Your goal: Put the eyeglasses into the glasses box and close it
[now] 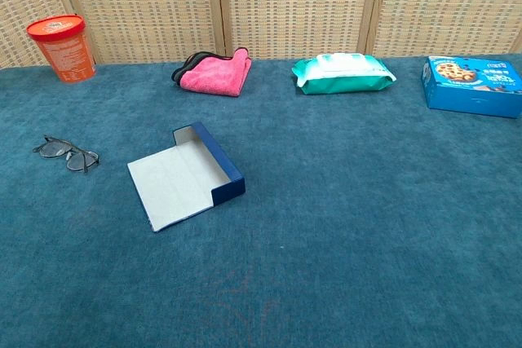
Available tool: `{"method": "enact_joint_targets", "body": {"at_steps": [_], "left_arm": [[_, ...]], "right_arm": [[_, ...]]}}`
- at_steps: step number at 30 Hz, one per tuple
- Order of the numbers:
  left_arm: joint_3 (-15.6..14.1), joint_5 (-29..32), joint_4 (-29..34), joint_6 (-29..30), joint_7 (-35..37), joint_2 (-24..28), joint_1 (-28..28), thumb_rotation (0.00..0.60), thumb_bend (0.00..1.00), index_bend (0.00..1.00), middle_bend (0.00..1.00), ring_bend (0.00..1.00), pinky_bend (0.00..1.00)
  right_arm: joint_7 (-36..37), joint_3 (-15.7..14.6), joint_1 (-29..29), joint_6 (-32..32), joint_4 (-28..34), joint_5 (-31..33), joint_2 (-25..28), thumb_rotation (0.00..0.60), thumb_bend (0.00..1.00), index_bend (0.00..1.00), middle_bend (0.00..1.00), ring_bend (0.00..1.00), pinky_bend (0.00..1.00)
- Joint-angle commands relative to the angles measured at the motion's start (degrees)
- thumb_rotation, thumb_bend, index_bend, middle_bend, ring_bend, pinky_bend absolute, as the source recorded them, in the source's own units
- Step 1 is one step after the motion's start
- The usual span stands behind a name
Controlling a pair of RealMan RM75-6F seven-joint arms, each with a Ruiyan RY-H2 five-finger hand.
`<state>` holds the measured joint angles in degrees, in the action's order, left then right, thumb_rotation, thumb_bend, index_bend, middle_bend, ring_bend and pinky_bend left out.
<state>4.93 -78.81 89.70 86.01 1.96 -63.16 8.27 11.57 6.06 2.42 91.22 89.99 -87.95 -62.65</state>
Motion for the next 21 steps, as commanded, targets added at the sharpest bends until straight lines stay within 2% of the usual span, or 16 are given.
{"method": "enact_joint_targets", "body": {"at_steps": [1,9,17,21], "left_arm": [[-0.08,-0.52,0.22,0.27,-0.3,-0.13,-0.25,0.6,0.08,0.12,0.0,0.0,0.0],[0.32,-0.68,-0.57,-1.79,-0.42,-0.48,0.69,0.6,0.09,0.13,0.0,0.0,0.0],[2.08,-2.57,-12.19,-17.85,8.56,-4.87,11.68,0.6,0.11,0.26,0.0,0.0,0.0],[2.28,-4.4,-21.65,-25.2,10.89,-10.29,18.09,0.6,0.16,0.36,0.0,0.0,0.0]], "right_arm": [[0.01,0.04,-0.04,0.03,-0.1,0.11,-0.01,0.6,0.0,0.0,0.0,0.0,0.0],[0.41,0.14,-0.16,0.12,0.08,0.33,0.26,0.6,0.0,0.0,0.0,0.0,0.0],[-0.16,-0.01,0.09,-0.63,-0.08,0.52,0.02,0.6,0.0,0.0,0.0,0.0,0.0],[-0.73,0.08,0.31,-1.15,-0.16,0.93,-0.23,0.6,0.0,0.0,0.0,0.0,0.0]]}}
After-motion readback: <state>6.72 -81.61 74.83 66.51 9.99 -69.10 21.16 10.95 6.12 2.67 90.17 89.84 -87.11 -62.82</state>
